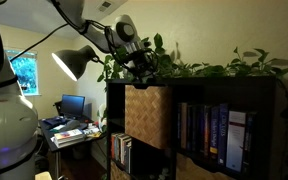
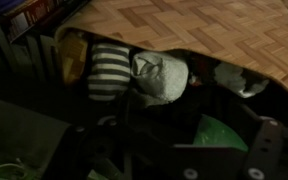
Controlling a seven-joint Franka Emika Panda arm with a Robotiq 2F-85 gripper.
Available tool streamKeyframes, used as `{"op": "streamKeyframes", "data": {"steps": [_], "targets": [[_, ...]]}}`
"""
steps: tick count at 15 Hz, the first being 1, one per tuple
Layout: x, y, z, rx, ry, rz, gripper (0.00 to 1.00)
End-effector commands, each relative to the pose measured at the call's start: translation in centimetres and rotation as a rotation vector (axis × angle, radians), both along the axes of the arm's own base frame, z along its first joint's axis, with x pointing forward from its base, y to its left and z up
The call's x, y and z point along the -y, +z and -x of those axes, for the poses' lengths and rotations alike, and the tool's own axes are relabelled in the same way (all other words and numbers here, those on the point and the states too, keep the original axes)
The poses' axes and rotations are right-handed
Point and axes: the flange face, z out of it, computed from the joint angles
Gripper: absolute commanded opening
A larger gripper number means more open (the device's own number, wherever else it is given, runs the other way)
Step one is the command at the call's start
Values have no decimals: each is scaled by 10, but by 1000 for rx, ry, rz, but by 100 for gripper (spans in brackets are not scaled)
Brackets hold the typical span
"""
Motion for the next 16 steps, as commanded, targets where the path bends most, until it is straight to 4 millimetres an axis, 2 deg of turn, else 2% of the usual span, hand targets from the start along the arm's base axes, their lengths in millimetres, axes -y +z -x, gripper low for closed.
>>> {"op": "streamKeyframes", "data": {"steps": [1, 6, 10, 16], "targets": [[12, -1, -10, -6, -78, -11, 100], [26, -24, -20, -13, -158, -42, 100], [29, -39, -24, -6, -196, -44, 100], [34, -67, -30, -3, -163, 3, 100]]}}
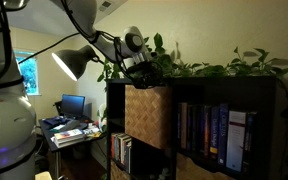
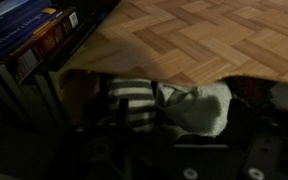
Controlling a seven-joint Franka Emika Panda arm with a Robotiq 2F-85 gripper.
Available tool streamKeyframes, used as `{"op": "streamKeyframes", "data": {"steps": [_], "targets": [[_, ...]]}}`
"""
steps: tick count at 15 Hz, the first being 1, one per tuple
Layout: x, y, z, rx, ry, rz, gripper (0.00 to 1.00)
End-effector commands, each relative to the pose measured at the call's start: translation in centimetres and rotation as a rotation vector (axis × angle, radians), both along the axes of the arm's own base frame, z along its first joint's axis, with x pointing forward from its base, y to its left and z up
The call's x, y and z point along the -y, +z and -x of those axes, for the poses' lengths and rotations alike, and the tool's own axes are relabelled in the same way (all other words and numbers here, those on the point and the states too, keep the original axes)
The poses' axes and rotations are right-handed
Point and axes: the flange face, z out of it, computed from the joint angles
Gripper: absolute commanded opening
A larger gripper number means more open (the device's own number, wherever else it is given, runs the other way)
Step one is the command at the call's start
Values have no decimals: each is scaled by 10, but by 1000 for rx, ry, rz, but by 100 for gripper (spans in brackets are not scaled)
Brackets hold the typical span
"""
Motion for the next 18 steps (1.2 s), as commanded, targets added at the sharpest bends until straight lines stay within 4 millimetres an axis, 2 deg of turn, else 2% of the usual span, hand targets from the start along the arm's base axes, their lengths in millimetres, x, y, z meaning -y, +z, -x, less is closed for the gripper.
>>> {"op": "streamKeyframes", "data": {"steps": [1, 4, 7, 8, 9, 14, 18], "targets": [[6, -18, -2, 14, 2, 29, 100], [12, -32, -4, -10, 8, 53, 100], [16, -38, -6, -24, 15, 73, 100], [16, -40, -7, -27, 19, 71, 75], [17, -41, -8, -31, 18, 68, 74], [14, -38, -6, -33, 18, 54, 41], [12, -28, -1, -36, 16, 45, 15]]}}
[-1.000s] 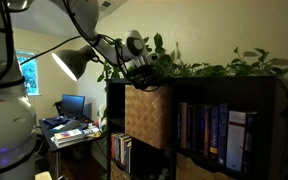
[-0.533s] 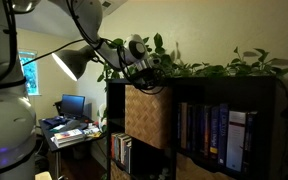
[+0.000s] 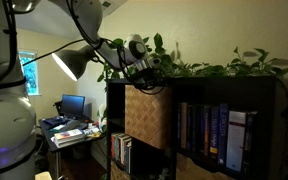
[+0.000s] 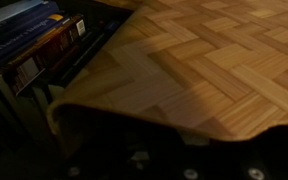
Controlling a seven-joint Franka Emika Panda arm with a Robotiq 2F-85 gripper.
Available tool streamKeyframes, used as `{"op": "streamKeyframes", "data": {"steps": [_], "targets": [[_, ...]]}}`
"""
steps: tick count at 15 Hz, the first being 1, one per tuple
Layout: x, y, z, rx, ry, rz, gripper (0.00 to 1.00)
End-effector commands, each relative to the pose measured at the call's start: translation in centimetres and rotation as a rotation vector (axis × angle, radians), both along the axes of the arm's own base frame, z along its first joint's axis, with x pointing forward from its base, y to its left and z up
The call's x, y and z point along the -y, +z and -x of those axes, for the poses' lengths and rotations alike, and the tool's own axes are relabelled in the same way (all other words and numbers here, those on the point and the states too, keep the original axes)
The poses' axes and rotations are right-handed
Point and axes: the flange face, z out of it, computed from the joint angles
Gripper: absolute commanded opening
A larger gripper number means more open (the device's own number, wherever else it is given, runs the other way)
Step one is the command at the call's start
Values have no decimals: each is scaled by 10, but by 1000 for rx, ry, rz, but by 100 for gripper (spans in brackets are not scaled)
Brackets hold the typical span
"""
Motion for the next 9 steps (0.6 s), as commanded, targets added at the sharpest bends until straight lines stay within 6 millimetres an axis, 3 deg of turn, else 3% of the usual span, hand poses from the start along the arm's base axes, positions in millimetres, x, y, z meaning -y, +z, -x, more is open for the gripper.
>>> {"op": "streamKeyframes", "data": {"steps": [1, 5, 9], "targets": [[1, 9, 9, 4, -6, -10, 9], [-3, 29, 19, 28, 2, -19, 4], [-6, 49, 27, 48, -2, -46, 8]]}}
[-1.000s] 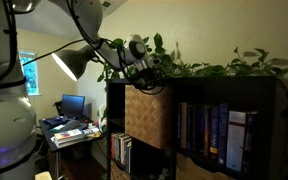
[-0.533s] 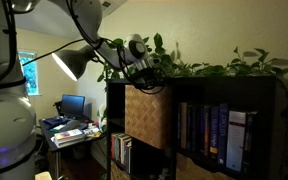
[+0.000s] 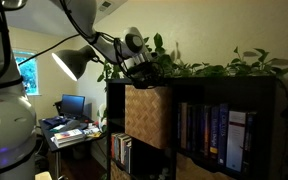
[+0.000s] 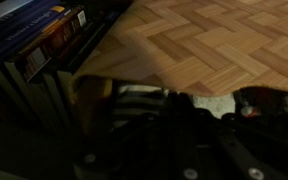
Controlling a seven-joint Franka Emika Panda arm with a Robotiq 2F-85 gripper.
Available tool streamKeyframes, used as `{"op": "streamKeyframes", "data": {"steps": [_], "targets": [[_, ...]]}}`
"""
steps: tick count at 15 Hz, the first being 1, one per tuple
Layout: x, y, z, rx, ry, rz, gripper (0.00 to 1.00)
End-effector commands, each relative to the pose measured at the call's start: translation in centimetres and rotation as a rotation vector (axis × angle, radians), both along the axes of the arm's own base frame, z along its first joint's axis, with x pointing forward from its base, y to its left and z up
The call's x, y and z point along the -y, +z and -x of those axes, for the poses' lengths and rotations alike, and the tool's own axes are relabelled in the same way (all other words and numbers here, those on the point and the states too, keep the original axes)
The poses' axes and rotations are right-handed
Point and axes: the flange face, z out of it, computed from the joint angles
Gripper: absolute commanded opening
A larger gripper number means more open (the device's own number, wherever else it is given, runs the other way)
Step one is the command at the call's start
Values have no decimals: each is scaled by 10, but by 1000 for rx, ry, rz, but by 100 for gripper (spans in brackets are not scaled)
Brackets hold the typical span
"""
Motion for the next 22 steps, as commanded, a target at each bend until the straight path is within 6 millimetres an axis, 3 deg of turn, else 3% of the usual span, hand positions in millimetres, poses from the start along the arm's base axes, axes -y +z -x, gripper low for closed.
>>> {"op": "streamKeyframes", "data": {"steps": [1, 7, 10, 12, 14, 22], "targets": [[-3, 24, 18, 0, 1, -35, 9], [-7, 54, 32, 11, 9, -82, 8], [-5, 59, 31, 40, -11, -75, 6], [-5, 54, 27, 26, -12, -84, 32], [-5, 48, 22, 16, -7, -108, 40], [-10, 11, -5, 12, 39, -169, 92]]}}
